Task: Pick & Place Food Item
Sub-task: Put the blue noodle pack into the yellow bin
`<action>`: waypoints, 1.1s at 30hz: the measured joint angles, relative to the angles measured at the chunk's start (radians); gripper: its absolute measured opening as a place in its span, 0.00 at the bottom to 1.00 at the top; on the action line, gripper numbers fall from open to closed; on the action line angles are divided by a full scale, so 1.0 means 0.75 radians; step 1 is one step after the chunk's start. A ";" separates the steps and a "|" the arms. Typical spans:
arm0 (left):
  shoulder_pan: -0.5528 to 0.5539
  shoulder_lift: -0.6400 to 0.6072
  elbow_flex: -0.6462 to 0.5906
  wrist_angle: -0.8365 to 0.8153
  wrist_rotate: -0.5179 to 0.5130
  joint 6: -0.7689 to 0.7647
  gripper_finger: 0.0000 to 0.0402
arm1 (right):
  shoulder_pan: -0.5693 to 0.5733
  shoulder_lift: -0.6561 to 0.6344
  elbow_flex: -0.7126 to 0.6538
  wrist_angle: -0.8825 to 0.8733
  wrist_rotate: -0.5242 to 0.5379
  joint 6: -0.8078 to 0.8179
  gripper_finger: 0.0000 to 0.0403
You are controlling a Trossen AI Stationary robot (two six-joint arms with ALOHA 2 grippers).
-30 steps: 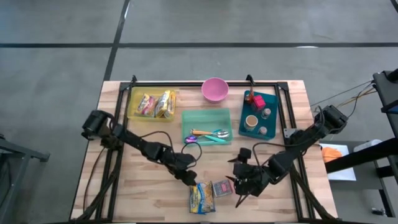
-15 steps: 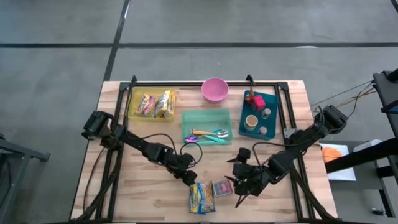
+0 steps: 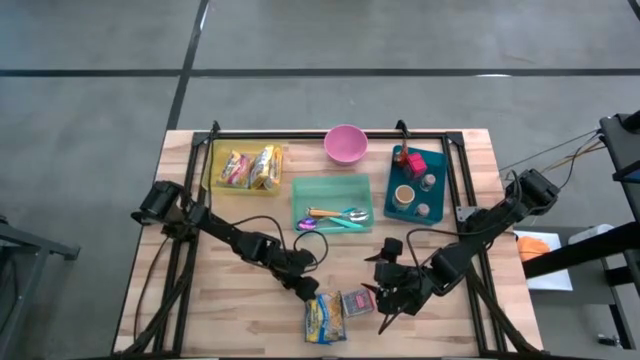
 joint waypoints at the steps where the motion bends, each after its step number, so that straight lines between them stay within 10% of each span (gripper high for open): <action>1: -0.002 0.000 0.000 0.000 0.007 0.015 0.65 | 0.000 0.000 0.000 0.000 0.000 0.000 0.76; 26: -0.030 0.002 -0.001 0.007 0.053 0.157 0.03 | 0.003 0.002 -0.001 0.022 -0.036 0.015 0.76; 33: -0.045 -0.004 -0.002 0.006 0.061 0.157 0.01 | 0.016 0.002 -0.001 0.022 -0.036 0.016 0.76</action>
